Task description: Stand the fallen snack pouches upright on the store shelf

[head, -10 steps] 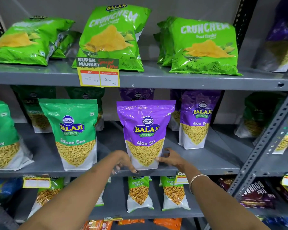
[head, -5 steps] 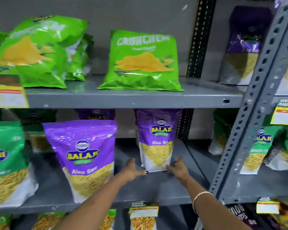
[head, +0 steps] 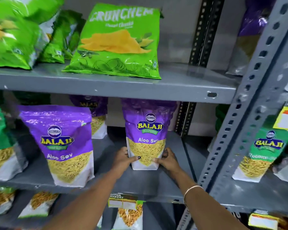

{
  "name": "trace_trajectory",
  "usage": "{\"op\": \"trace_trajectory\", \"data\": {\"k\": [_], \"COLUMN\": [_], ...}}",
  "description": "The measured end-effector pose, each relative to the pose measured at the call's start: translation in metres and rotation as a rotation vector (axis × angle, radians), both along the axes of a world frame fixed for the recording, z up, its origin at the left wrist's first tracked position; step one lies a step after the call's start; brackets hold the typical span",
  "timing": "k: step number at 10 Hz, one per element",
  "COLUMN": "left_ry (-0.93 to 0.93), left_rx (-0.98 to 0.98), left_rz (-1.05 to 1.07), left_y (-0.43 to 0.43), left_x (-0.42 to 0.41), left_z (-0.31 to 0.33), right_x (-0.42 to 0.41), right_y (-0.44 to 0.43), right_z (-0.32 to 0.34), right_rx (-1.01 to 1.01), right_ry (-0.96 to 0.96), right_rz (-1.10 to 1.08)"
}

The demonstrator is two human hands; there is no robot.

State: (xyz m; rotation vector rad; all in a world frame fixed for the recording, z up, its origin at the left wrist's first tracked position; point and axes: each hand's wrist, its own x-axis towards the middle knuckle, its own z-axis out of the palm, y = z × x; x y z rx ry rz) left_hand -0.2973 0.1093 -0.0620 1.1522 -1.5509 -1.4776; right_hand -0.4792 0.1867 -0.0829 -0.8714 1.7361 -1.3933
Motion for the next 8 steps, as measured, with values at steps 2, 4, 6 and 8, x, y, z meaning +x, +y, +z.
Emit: {"op": "trace_trajectory", "data": {"k": [2,4,6,8], "left_ry": [-0.107,-0.225,-0.291,-0.368], "left_rx": [-0.013,-0.037,-0.069,-0.163], "left_rz": [-0.041,-0.071,-0.070,-0.044], "left_y": [0.029,0.048,0.068,0.081], "left_x": [0.022,0.038,0.044,0.050], "left_z": [-0.001,-0.004,0.009,0.017], "right_x": [0.030,0.051,0.058,0.069], "right_y": [0.051,0.086,0.101,0.103], "right_z": [0.032,0.036,0.035,0.040], "right_rx": [0.061,0.084,0.095,0.078], "right_ry": [0.057,0.085,0.046,0.159], "right_rz": [0.019,-0.033,-0.043,-0.128]}}
